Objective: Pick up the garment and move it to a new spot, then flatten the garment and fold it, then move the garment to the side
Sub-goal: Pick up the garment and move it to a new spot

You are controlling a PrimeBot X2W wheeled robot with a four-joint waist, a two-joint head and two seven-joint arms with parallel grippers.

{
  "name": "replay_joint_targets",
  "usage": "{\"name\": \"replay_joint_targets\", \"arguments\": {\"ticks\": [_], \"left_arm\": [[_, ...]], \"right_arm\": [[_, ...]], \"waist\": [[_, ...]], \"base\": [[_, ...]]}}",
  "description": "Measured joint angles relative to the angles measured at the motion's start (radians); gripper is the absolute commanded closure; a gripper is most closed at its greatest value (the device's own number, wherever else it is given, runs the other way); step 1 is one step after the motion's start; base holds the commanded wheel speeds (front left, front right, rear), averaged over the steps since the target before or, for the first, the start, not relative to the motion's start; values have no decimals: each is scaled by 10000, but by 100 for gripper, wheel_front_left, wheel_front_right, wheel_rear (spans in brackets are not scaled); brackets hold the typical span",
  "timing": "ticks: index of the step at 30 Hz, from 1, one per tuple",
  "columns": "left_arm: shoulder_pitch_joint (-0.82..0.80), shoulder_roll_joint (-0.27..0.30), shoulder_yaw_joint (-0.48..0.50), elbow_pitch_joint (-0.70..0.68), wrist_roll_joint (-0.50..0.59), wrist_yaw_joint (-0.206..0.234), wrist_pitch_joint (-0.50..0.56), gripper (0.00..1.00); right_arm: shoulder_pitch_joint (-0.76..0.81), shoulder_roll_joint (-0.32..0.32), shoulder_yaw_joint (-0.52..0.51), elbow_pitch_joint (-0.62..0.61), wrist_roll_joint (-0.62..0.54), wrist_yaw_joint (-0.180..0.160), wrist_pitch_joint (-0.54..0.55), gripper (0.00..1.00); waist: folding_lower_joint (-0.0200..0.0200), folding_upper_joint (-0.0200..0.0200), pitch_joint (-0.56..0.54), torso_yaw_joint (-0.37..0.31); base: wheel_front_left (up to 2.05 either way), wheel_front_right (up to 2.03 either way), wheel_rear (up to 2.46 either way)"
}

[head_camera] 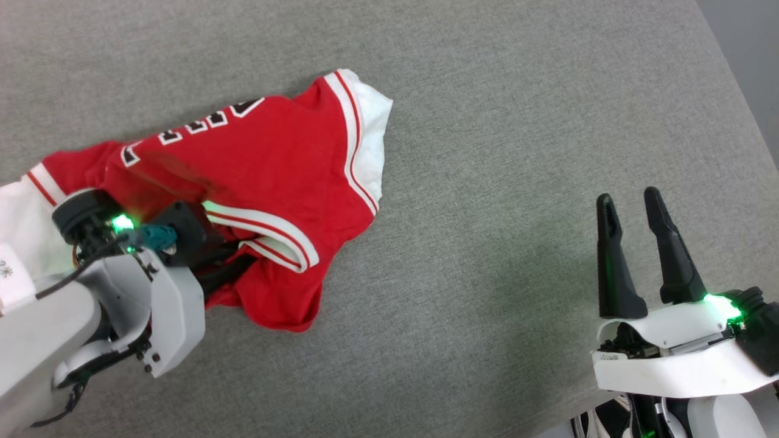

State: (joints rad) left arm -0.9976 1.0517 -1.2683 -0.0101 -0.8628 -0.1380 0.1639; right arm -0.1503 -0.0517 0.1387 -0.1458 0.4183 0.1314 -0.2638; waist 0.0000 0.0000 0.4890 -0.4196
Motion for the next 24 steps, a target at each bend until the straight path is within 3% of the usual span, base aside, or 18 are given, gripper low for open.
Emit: {"name": "replay_joint_targets", "arguments": {"ticks": [2,3,4,5,6,15,19,24], "left_arm": [[-1,-56,31,155,-13,-29,29,96],[-1,-92,40,219,-10,-31,29,84],[0,-134,46,253,-8,-31,29,64],[-3,-171,48,284,-33,-31,27,4],[-24,-226,44,332,-90,-31,-44,0],[-490,-769,-115,656,-516,59,-2445,0],[-417,-1080,-121,819,-1503,59,-3691,0],[248,-1298,75,1386,-2708,61,-4230,0]], "right_arm": [[-3,2,63,-10,-75,0,0,0],[-4,2,69,-12,-113,0,0,0],[-6,2,61,-8,-173,0,0,0],[-8,4,46,10,-232,0,0,0],[-8,4,29,44,-322,0,-2,0],[-259,21,-347,1043,-1463,0,-2,0],[-469,25,-552,1724,-1839,0,-2,0],[-553,29,-888,2499,-2119,0,-2,0]], "waist": [[0,0,61,-55],[1,0,78,-69],[0,0,77,-64],[0,0,67,-49],[0,0,50,-22],[0,0,-372,743],[0,0,-765,1339],[0,0,-1425,2163]], "base": [[0,0,0],[0,0,0],[0,0,0],[0,0,0],[0,0,0],[0,0,0],[0,0,0],[0,0,0]]}}
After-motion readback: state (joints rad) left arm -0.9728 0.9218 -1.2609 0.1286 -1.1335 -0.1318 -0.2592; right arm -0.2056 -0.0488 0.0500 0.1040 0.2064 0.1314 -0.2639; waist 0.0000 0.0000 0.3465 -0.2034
